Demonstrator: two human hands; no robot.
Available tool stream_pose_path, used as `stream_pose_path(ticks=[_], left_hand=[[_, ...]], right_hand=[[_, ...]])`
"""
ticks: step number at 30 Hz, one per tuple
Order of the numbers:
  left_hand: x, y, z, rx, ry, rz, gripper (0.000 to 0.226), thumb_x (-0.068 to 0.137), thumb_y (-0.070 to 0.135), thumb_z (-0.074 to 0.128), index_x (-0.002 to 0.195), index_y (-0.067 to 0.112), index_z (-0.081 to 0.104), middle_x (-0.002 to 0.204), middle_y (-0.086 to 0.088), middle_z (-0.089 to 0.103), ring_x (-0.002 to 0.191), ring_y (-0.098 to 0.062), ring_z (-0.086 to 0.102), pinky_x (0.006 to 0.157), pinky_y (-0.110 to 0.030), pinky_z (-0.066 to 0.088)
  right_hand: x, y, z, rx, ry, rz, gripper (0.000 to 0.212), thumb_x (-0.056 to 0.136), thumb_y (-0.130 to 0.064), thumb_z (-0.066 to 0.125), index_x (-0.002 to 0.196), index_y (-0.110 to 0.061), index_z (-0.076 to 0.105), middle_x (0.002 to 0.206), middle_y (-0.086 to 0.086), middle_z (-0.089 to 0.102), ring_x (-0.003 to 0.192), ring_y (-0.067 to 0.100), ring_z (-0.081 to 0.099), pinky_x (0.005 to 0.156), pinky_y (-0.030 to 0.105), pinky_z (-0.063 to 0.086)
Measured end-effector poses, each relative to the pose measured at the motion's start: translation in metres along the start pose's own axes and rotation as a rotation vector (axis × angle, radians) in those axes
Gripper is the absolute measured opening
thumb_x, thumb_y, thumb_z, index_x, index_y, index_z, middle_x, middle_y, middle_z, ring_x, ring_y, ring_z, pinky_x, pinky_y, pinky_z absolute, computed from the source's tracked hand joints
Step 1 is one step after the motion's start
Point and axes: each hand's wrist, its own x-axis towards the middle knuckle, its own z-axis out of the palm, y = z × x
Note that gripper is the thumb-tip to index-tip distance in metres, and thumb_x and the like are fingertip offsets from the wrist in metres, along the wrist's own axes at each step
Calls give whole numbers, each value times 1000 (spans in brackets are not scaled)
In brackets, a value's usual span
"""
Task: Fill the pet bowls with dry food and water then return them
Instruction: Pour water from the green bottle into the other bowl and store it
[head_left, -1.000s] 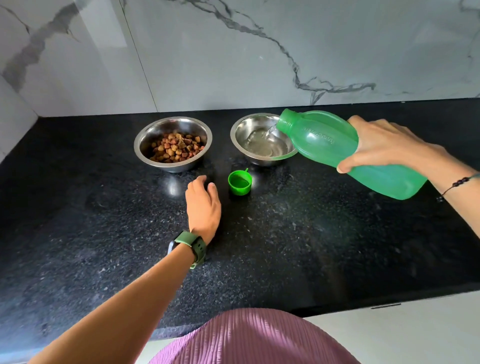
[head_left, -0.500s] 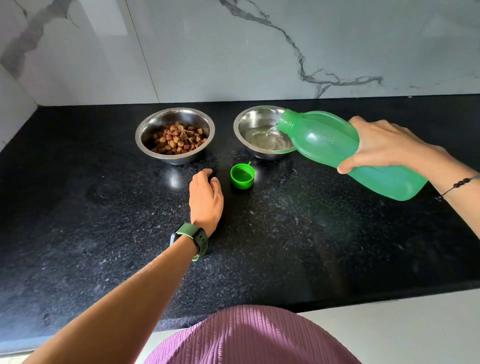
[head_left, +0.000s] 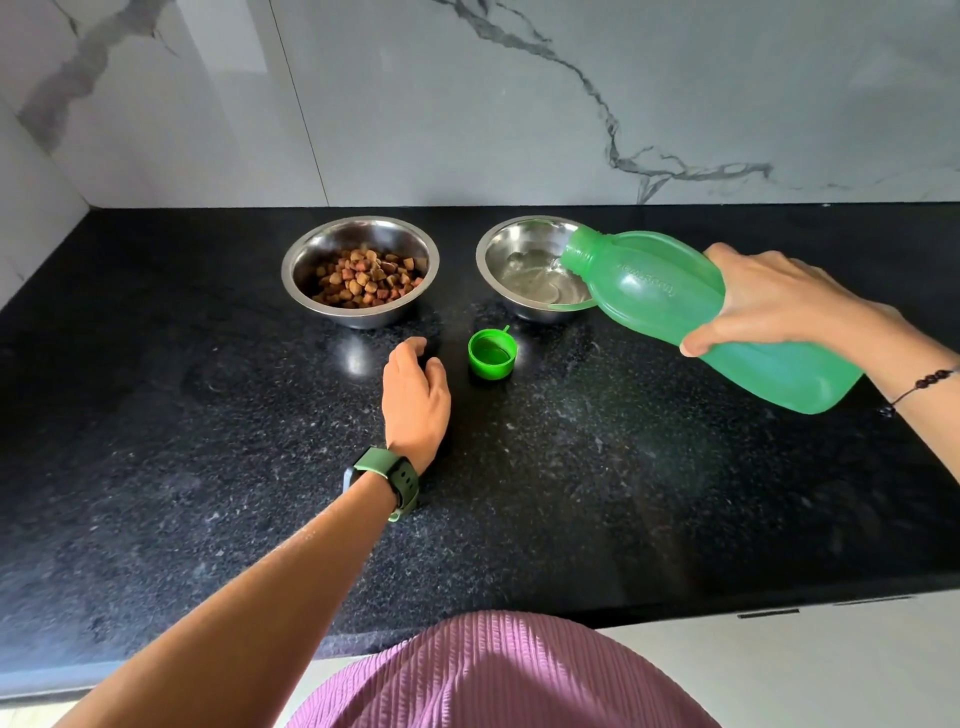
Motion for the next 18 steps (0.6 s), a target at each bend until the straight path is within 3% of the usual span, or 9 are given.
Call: stream_pose_path(ticks=[18], left_hand=[[0, -1, 0, -3, 0, 2, 35, 97, 12, 43, 129, 1, 46, 134, -17, 50, 126, -29, 44, 104, -36, 35]], right_hand=[[-6, 2, -2, 0, 3, 26, 72, 55, -50, 79, 109, -21, 41, 92, 5, 52, 79, 32, 54, 57, 31, 37]])
